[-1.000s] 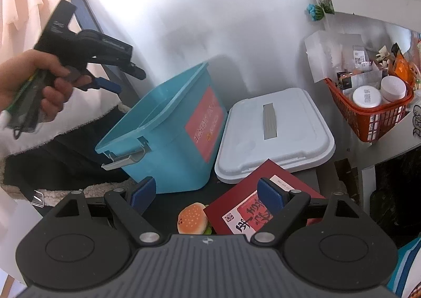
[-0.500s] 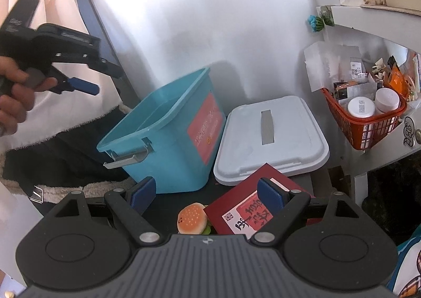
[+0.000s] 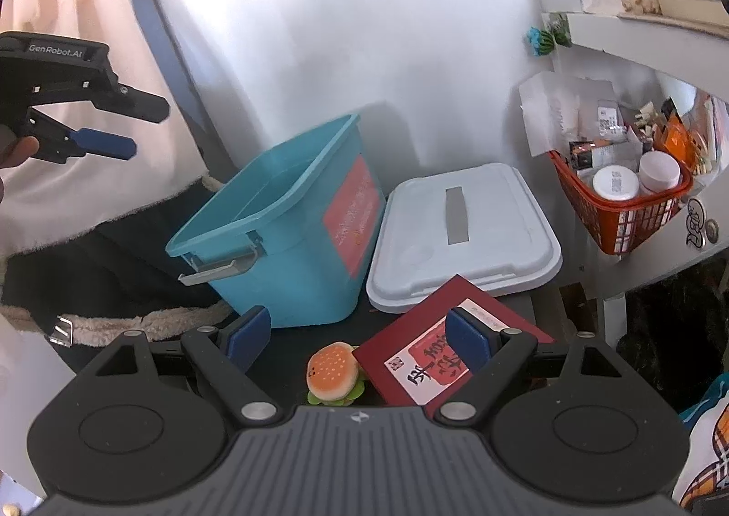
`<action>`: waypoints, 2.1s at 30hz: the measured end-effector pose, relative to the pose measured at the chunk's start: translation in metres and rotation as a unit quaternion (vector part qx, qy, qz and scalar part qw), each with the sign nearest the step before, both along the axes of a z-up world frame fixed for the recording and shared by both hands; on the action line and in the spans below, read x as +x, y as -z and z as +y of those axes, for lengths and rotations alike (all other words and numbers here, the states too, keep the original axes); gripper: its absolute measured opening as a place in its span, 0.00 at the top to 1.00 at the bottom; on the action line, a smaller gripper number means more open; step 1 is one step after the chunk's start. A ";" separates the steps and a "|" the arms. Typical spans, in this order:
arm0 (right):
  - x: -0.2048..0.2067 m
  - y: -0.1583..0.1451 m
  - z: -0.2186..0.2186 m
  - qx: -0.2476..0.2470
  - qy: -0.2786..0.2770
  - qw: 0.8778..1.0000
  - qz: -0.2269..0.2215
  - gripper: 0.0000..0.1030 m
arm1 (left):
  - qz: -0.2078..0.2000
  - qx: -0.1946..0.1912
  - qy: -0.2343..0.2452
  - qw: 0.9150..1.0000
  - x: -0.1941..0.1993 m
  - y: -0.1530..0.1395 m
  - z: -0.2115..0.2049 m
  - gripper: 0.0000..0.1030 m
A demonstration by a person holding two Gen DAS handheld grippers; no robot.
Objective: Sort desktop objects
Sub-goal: 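Withdraw the left tool from the bin toward the hamburger toy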
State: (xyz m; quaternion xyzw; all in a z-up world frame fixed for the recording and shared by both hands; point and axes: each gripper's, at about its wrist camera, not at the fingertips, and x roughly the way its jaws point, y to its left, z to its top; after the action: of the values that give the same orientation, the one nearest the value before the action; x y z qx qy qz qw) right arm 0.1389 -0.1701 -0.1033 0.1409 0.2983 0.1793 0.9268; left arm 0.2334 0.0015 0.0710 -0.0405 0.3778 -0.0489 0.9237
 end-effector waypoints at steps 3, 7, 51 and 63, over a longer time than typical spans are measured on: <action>-0.002 0.000 0.003 -0.008 -0.003 1.000 0.000 0.15 | 0.001 -0.001 0.005 1.000 -0.006 0.004 -0.001 0.38; -0.003 0.001 0.008 -0.022 -0.004 1.000 0.005 0.15 | 0.000 -0.006 0.007 1.000 -0.011 0.013 -0.001 0.38; -0.001 0.031 0.042 -0.081 -0.062 0.994 0.026 0.23 | 0.048 -0.090 0.032 0.994 0.000 0.158 -0.010 0.37; -0.004 0.051 0.067 -0.113 -0.077 0.990 0.028 0.27 | 0.058 -0.120 0.022 0.991 0.001 0.175 0.003 0.38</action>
State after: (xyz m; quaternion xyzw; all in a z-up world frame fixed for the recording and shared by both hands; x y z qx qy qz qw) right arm 0.1346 -0.1035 -0.1543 0.0172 0.3523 0.2116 0.9115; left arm 0.2344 0.0044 -0.1039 -0.1459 0.4230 -0.1118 0.8873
